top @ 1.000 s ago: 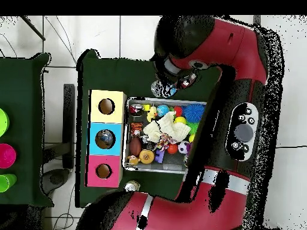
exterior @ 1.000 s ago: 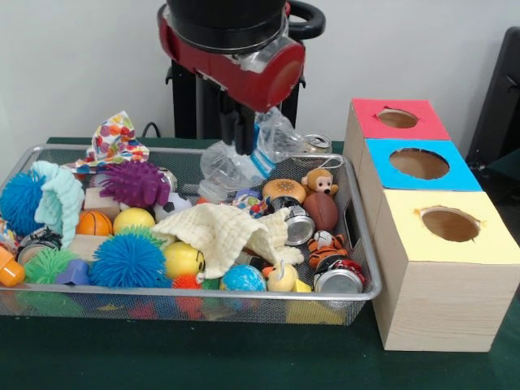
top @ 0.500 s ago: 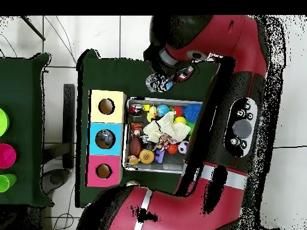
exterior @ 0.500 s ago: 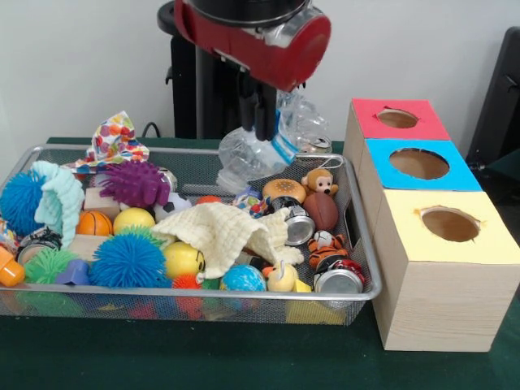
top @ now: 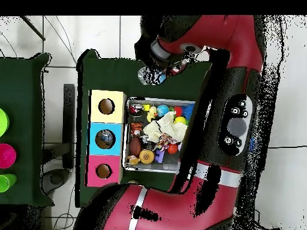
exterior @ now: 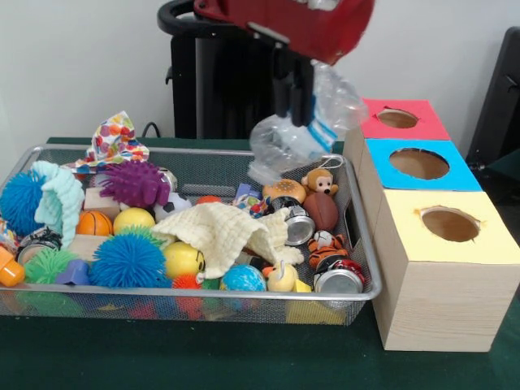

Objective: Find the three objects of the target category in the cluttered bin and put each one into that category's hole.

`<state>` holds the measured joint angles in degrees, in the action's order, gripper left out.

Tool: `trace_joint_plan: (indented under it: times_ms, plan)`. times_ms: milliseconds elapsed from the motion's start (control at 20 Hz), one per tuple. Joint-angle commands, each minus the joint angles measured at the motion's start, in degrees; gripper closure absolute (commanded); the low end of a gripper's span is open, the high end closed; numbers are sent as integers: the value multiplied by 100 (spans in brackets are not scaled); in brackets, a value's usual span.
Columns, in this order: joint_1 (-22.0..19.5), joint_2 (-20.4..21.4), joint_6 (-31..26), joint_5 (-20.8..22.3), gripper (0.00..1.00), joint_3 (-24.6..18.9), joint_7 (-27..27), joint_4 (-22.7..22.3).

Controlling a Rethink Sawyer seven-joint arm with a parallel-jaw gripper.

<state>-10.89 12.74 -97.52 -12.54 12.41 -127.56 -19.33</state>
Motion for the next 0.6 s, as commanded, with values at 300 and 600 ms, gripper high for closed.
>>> trace_joint_plan:
  times_ms: [300,600]
  plan:
    - [392,-315,-328,-346,100,64,-2338,-65]
    - [566,-229,74,-322,100,27,-2575,-444]
